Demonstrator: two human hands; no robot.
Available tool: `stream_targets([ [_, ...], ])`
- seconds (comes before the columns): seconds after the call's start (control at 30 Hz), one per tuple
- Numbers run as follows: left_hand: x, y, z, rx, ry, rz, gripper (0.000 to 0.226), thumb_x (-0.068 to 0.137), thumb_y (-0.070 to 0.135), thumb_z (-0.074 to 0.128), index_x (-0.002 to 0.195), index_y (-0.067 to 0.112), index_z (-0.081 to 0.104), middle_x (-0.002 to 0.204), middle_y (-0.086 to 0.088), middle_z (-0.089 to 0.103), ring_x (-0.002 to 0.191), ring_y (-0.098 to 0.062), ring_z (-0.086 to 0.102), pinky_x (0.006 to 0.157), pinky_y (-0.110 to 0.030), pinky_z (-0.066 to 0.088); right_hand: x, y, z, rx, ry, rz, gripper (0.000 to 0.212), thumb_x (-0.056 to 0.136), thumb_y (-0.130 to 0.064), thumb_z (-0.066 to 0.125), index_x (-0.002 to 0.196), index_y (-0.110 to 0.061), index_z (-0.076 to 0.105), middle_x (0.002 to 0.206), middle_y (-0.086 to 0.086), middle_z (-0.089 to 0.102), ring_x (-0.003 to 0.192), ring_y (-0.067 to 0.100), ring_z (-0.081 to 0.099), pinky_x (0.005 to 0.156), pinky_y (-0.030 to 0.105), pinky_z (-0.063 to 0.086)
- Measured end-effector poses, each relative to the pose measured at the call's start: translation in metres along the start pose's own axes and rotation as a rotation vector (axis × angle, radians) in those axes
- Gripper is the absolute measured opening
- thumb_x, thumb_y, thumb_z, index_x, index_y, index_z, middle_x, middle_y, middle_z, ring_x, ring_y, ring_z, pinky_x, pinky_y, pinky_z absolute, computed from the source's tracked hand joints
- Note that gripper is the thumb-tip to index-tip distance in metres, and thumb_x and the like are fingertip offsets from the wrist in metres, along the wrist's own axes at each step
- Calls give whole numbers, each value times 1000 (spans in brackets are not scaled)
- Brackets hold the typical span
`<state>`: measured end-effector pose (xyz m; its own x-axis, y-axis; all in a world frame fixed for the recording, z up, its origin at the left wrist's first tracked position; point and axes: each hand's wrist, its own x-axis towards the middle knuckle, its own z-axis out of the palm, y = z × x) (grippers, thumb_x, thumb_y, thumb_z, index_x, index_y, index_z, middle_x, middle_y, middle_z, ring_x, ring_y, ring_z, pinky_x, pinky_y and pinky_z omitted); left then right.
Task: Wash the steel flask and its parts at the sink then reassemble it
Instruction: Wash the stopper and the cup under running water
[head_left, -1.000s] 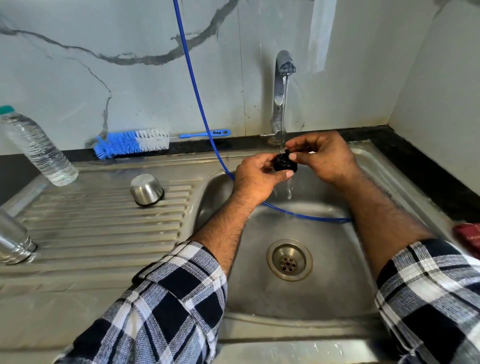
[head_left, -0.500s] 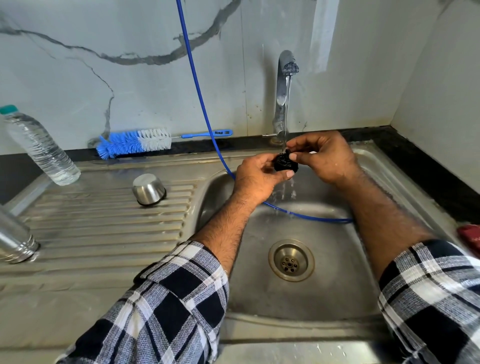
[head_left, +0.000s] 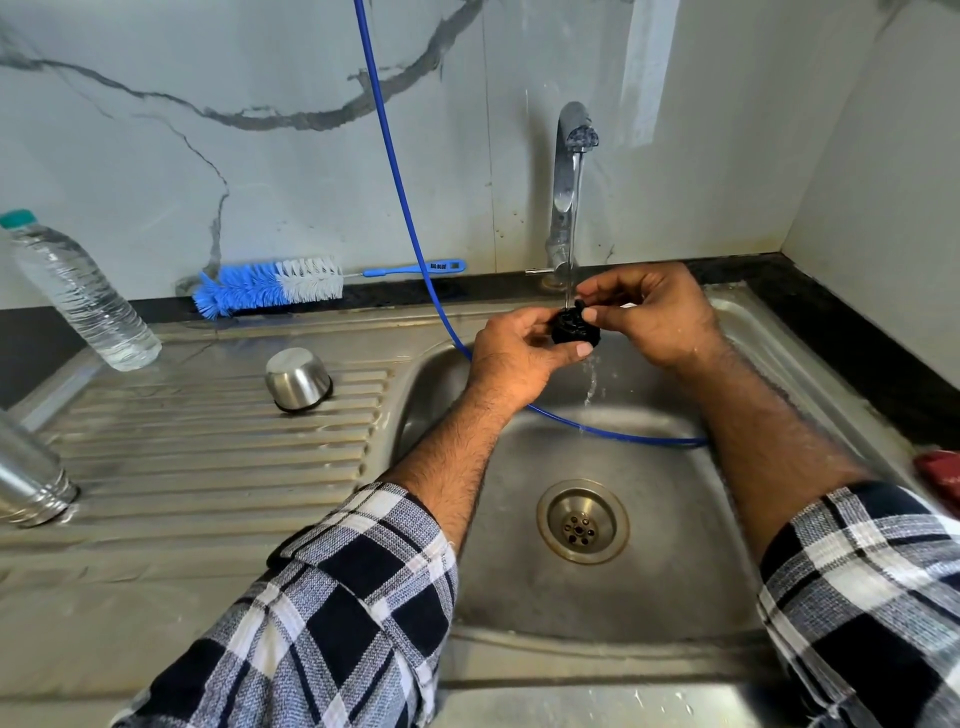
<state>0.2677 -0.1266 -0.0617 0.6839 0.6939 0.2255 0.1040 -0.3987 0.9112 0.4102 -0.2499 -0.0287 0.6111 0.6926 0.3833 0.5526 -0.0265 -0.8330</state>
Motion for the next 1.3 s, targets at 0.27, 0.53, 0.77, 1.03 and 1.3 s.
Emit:
stream_targets([
  [0.27,0,-1,-1,-15,9,-2,51,70,31,98,116,28,77,103,10,80,98,-6,75,95,-40,63,1,0,1,-5,0,-4,28,84,-6,87,106,-23,80,99,-6,81,92,7,77,90,27,61],
  [0.53,-1,6,-4,112,108,15,48,67,44,98,109,27,80,92,13,78,86,-5,73,80,-32,64,-2,-9,16,11,-48,177,25,91,-39,82,107,-20,80,89,0,81,80,17,79,77,43,67],
  [0.77,3,-1,-20,129,-42,23,62,66,21,100,120,21,71,113,8,76,108,-9,69,99,-29,56,4,-9,21,-46,100,248,39,81,-45,90,106,-19,75,95,4,79,82,21,78,76,44,68],
  [1.03,14,-15,-28,-2,235,-77,31,86,-5,73,87,25,68,86,-1,77,82,-18,74,83,-33,63,-3,-9,33,-292,-87,215,38,78,-41,93,110,-24,80,99,0,80,88,17,75,85,35,61],
  [1.3,15,-8,-29,-143,274,-172,30,91,-6,60,87,22,69,90,-5,80,72,-17,75,62,-24,52,-7,-12,33,-246,48,203,33,85,-44,88,111,-24,80,94,-6,77,81,9,71,75,24,53],
])
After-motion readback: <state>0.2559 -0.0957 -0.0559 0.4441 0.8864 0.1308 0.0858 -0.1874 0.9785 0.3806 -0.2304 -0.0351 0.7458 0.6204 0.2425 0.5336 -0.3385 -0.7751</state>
